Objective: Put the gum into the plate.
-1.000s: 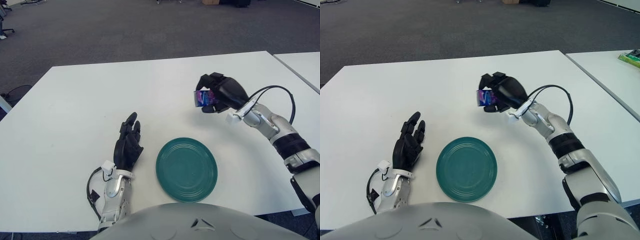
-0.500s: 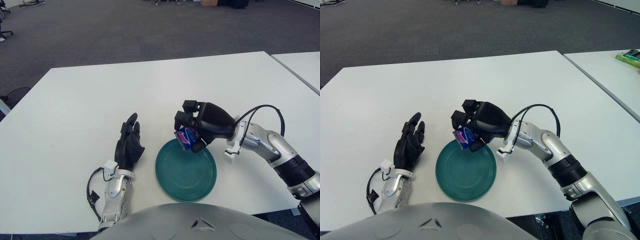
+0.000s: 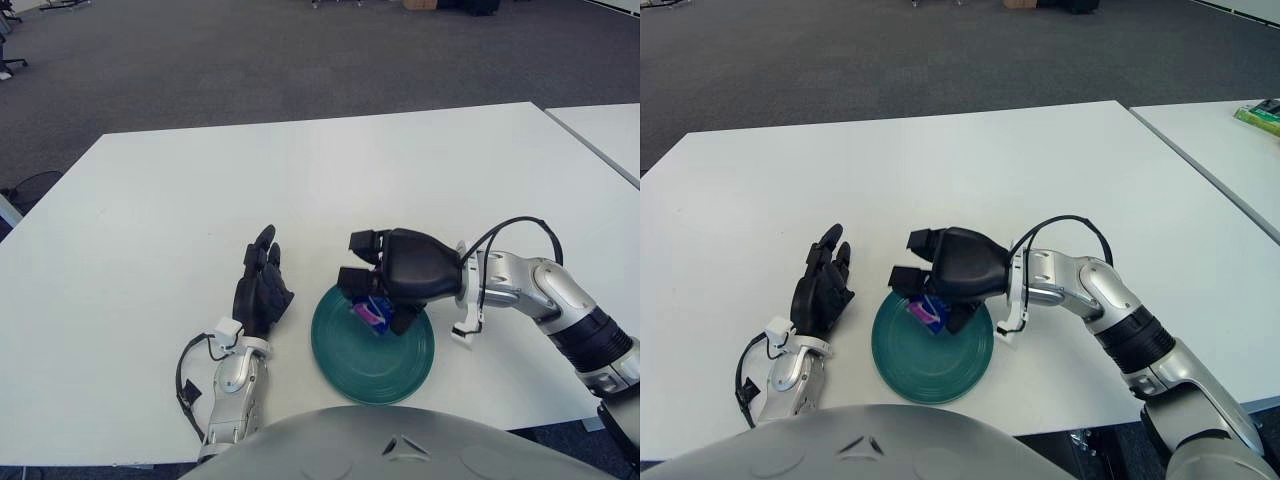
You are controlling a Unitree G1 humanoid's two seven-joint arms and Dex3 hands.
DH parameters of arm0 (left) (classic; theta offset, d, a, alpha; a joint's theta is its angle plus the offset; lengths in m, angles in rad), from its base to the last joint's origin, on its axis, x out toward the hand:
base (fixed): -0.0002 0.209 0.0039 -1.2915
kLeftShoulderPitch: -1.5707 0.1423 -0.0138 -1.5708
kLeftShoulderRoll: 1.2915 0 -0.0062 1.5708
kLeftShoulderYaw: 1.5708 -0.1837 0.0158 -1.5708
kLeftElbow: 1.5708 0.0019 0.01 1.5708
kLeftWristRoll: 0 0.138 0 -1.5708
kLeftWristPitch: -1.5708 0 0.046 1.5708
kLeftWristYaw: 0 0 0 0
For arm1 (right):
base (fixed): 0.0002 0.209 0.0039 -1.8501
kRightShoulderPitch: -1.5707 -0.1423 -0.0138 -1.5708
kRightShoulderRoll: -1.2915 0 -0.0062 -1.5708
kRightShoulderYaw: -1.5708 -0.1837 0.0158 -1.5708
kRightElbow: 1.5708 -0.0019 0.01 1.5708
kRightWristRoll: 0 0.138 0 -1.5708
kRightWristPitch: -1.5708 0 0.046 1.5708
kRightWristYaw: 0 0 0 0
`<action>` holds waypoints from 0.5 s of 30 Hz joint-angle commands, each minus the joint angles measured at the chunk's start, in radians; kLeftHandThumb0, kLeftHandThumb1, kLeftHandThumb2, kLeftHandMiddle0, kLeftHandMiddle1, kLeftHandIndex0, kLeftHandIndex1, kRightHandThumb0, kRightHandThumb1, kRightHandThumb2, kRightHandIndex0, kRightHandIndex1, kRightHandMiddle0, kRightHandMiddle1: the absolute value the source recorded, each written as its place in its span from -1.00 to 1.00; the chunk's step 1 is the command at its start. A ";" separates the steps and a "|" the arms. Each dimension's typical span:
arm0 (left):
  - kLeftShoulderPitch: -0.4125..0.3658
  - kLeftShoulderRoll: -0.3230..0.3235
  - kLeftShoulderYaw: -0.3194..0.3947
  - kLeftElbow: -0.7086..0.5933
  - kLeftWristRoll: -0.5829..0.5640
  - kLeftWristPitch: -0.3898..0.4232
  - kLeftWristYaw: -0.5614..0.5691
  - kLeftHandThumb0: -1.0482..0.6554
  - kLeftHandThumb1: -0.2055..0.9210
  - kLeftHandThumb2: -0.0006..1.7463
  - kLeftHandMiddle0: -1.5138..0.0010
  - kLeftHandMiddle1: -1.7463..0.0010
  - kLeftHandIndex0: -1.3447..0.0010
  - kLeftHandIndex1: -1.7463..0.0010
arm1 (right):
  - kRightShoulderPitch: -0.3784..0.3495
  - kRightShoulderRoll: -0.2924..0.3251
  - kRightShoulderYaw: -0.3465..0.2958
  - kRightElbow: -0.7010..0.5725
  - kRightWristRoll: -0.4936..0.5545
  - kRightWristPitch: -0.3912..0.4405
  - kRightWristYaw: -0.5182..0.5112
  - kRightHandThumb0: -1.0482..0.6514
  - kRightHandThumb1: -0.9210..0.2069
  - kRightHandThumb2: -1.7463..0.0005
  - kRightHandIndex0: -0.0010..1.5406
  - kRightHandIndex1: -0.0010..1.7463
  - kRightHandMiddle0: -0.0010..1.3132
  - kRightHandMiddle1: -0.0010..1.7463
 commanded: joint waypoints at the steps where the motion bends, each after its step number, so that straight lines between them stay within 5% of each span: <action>1: 0.028 -0.028 -0.007 0.026 0.010 0.044 0.021 -0.75 1.00 0.19 0.72 0.98 1.00 0.54 | -0.016 -0.006 0.001 -0.003 0.004 -0.021 0.038 -0.27 -0.25 -0.25 0.55 1.00 -0.28 1.00; 8: 0.025 -0.027 -0.012 0.027 0.013 0.043 0.026 -0.74 1.00 0.19 0.72 0.98 1.00 0.54 | -0.023 0.018 0.001 0.030 -0.047 -0.051 0.055 -0.26 -0.28 -0.22 0.49 1.00 -0.30 1.00; 15: 0.024 -0.029 -0.013 0.027 -0.004 0.042 0.017 -0.73 1.00 0.19 0.71 0.98 1.00 0.53 | 0.021 0.054 -0.034 0.031 -0.096 -0.018 0.009 -0.23 -0.58 0.03 0.12 1.00 -0.47 1.00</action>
